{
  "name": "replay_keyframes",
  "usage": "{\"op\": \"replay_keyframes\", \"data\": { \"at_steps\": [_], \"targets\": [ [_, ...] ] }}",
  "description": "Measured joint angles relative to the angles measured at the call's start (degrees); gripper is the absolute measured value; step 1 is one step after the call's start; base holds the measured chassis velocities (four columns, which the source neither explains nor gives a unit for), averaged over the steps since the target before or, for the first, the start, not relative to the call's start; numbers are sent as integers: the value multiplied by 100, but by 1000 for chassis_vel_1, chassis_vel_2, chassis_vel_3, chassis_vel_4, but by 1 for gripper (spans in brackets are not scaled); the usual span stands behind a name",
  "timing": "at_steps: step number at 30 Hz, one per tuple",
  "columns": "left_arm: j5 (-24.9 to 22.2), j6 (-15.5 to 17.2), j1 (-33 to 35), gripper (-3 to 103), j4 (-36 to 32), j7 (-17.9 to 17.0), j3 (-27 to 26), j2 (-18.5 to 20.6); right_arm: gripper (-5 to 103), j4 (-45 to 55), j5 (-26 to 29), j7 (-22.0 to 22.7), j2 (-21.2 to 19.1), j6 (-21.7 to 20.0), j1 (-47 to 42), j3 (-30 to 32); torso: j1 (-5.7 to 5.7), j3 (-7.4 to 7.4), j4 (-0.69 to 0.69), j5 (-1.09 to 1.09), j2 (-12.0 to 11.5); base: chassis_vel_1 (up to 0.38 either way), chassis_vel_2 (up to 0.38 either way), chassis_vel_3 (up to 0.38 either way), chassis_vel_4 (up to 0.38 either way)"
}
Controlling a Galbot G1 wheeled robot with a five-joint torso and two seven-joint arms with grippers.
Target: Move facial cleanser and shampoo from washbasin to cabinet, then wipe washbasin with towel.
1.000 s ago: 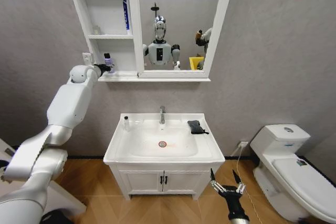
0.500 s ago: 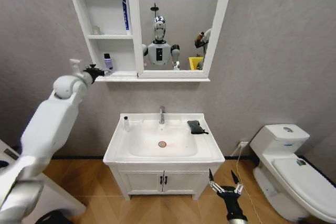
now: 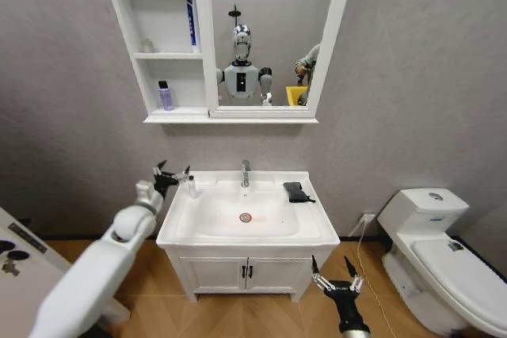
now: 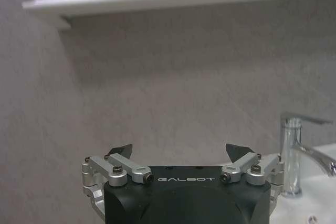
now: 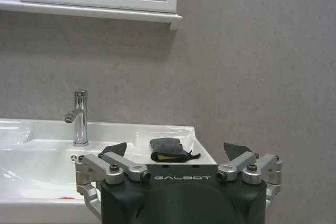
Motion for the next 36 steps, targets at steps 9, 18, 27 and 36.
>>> {"op": "replay_keyframes", "data": {
  "at_steps": [9, 18, 27, 36],
  "targets": [
    [865, -581, -388, 98, 1657, 157, 116, -828, 100, 90, 30, 22, -11, 78, -106, 84, 1, 0, -1, 2, 0, 0, 0, 0, 0],
    [1316, -923, -1118, 98, 3140, 290, 92, -1443, 100, 159, 35, 27, -40, 97, -150, 100, 1, 0, 0, 1, -1, 0, 0, 0, 0],
    [1429, -1005, -1488, 98, 3800, 201, -29, -1861, 100, 153, 43, 27, -41, 96, -156, 104, 1, 0, 0, 1, -1, 0, 0, 0, 0],
    [1476, -1111, -1770, 92, 4296, -245, -188, -2121, 100, 113, 50, 27, -27, 96, -139, 98, 1, 0, 0, 1, -1, 0, 0, 0, 0]
  ]
}}
